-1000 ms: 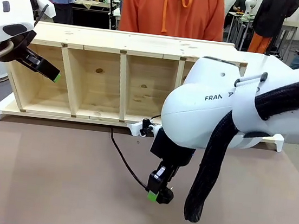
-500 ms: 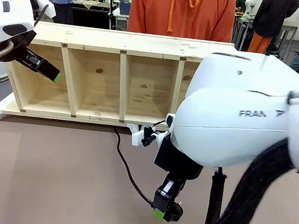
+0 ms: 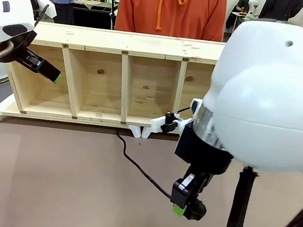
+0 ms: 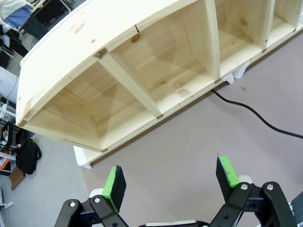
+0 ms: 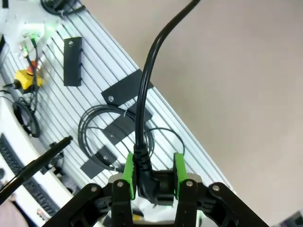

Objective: Perform cable management.
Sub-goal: Pull the grasped Power Cable to the location of the Power Strip.

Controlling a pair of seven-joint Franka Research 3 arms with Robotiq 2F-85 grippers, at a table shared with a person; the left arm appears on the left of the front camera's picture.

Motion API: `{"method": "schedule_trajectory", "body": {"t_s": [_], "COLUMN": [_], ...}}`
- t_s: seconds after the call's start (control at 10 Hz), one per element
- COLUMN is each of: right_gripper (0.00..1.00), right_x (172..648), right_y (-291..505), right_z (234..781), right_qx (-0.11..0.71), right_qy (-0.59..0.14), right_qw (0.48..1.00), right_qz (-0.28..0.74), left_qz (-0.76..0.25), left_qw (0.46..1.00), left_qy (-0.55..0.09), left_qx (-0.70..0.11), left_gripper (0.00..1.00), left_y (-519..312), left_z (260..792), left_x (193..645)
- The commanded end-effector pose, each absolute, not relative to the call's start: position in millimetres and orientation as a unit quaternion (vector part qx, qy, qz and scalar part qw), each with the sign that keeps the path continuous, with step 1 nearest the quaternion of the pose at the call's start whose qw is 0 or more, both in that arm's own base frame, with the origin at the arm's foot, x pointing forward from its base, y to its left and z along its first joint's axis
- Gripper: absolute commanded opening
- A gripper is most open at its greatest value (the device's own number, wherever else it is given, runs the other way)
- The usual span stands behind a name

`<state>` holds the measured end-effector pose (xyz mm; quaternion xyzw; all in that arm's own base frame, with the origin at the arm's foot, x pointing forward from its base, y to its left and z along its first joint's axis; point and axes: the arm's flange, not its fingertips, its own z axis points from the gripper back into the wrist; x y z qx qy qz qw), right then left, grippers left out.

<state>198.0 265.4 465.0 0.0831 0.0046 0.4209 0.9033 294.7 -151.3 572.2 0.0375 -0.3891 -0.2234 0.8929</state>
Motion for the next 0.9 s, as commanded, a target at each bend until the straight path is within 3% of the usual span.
{"method": "schedule_trajectory", "body": {"t_s": [0.0,0.8], "right_gripper": [0.39,0.39], "right_x": [150,132], "right_y": [186,88], "right_z": [413,397], "right_qx": [0.079,0.083], "right_qy": [-0.002,-0.024], "right_qw": [0.925,0.974], "right_qz": [0.371,0.209], "left_qz": [-0.225,-0.225], "left_qw": [0.893,0.893], "left_qy": [-0.386,-0.386], "left_qx": [0.045,0.045], "left_gripper": [1.00,1.00], "left_y": [-151,-151], "left_z": [573,573], "left_x": [293,293]}}
